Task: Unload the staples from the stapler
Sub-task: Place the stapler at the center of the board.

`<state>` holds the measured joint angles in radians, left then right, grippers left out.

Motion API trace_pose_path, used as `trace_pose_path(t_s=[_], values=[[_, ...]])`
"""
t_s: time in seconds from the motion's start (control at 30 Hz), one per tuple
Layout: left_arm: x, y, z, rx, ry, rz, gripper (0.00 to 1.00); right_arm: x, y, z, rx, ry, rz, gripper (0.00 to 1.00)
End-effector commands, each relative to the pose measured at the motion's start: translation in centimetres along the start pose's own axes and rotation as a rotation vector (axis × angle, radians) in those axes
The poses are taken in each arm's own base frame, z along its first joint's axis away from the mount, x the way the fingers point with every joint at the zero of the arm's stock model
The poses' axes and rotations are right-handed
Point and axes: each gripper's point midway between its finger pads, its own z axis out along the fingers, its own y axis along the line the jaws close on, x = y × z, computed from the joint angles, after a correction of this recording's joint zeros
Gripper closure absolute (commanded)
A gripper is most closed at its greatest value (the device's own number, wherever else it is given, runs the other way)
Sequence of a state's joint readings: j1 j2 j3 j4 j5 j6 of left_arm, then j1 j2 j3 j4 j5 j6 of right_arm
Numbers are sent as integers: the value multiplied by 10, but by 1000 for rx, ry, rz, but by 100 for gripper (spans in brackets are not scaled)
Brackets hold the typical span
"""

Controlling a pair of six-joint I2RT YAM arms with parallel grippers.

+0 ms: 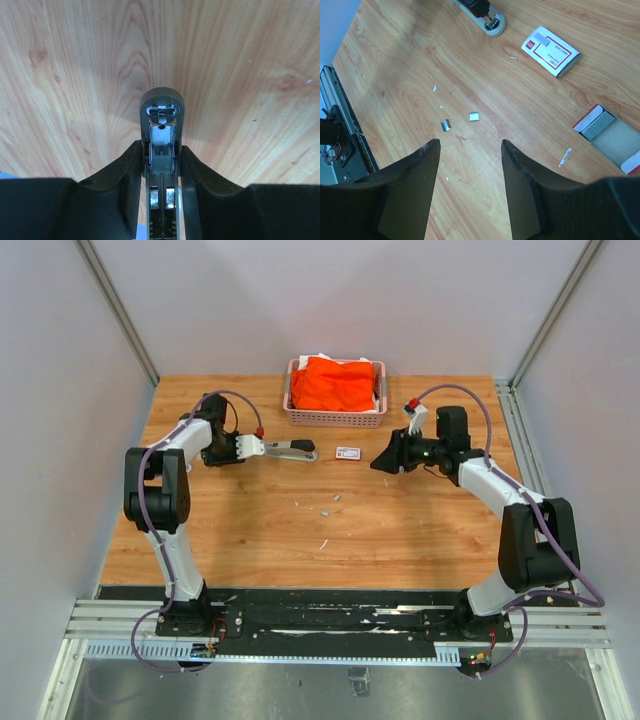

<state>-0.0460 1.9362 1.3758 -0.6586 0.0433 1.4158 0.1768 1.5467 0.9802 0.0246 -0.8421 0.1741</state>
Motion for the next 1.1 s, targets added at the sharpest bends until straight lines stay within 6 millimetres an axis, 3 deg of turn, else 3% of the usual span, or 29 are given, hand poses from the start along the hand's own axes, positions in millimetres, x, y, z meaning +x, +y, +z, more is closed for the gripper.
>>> trace_pose_path(t_s=[0.0,0.3,0.7,1.07], values=[[14,4,6,41,22,30,75,-2,-8,-6,33,-13,-35,46],[25,11,18,69,49,6,75,-3,-12,-7,58,-12,-67,46],[35,1,16,138,94,-30,73,-6,-6,-9,34,-23,-78,46],[49,-1,18,143,127,-84,60,-7,-3,-10,26,-30,-76,46]])
